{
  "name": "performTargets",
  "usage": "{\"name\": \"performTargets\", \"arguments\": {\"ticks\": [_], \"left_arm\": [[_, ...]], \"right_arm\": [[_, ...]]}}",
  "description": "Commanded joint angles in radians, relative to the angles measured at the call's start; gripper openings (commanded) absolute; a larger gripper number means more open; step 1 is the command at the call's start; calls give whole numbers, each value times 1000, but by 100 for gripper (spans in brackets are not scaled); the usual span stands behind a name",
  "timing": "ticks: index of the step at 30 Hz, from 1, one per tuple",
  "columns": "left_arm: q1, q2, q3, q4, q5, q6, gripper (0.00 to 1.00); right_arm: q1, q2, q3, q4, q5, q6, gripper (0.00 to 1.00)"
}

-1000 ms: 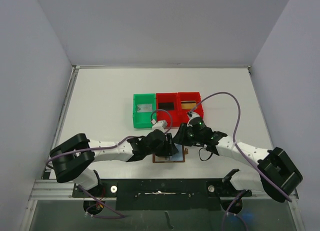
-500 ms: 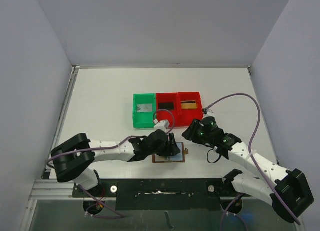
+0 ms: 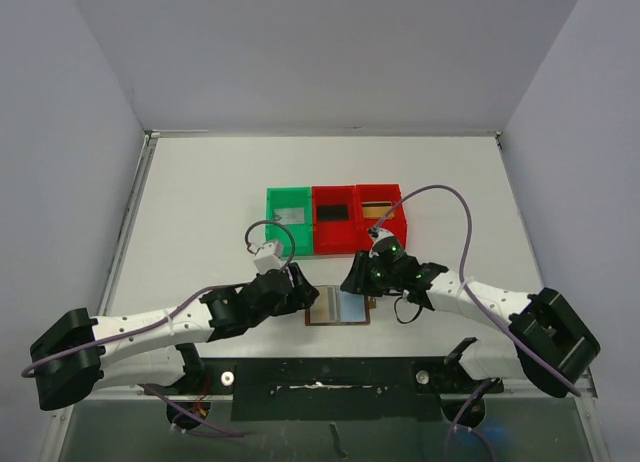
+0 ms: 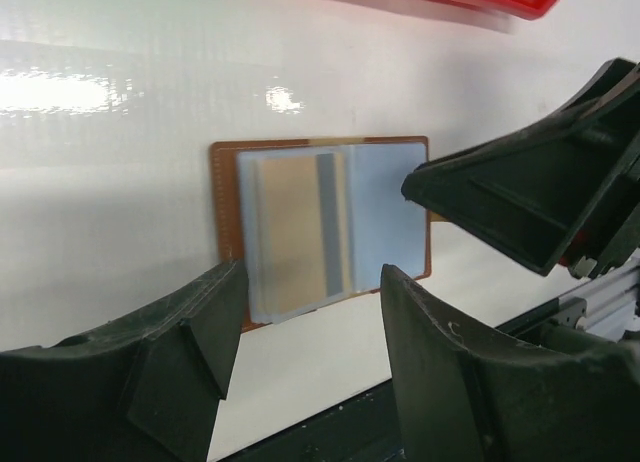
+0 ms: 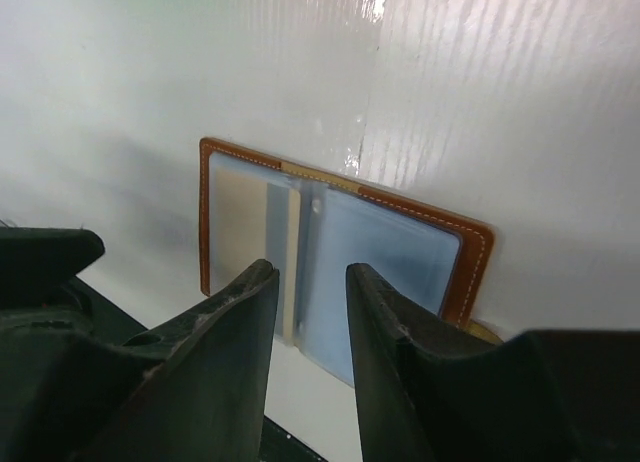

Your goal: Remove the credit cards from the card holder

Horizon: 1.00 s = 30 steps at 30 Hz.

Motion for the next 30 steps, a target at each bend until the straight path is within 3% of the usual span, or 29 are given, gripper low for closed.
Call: {"name": "performTargets", "arguments": {"ticks": [1,16,30], "left_arm": [[13,-47,-4,-47,-58,-34,54],[17,27,17,-14,-17,-17,54],[22,99,26,64,36,-4,54]], "right_arm": [[45,83,64,85,-24,-16,34],[70,230,71,122,-50,-29,31],[48,260,12,110,-20,-5,17]]}}
